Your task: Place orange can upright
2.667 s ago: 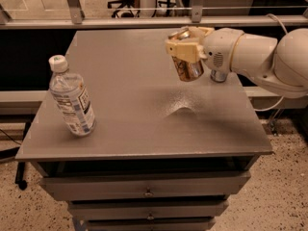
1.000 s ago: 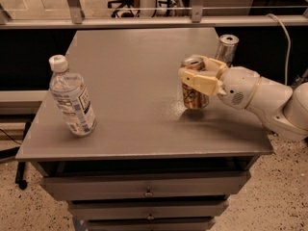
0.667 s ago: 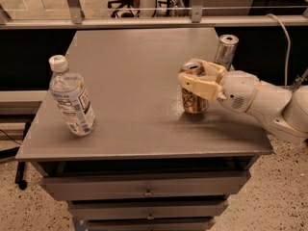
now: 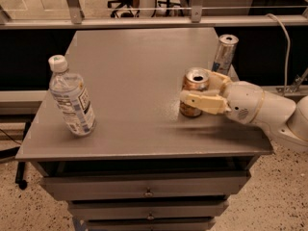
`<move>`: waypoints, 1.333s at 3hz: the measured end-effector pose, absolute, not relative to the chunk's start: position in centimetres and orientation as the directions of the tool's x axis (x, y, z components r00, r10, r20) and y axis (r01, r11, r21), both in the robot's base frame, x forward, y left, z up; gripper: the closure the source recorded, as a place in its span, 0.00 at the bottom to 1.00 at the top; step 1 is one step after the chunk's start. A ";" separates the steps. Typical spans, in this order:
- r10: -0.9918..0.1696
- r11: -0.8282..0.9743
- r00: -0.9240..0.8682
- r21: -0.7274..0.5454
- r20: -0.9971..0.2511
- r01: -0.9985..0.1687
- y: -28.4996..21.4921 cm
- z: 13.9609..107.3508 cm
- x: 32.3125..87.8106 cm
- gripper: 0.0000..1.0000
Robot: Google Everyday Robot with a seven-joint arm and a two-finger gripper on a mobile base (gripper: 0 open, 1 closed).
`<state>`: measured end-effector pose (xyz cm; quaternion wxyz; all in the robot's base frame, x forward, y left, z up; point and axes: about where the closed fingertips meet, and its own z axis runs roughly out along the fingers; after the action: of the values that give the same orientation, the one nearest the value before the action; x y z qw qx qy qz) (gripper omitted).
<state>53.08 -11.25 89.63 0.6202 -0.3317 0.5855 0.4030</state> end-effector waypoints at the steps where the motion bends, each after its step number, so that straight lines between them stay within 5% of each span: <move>1: 0.091 0.461 -0.013 0.053 -0.996 -0.886 -12.2 89.1 52.4 0.00; 2: 0.067 0.472 -0.019 0.049 -0.998 -0.880 -13.3 89.1 52.0 0.00; 4: -0.160 0.515 -0.035 -0.053 -0.986 -0.856 -21.2 93.4 53.4 0.00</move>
Offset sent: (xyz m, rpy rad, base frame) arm -0.0162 -0.0383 -0.0064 -0.0692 0.0208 -0.0384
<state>53.37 -21.18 93.38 0.5755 -0.3890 0.6529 0.3019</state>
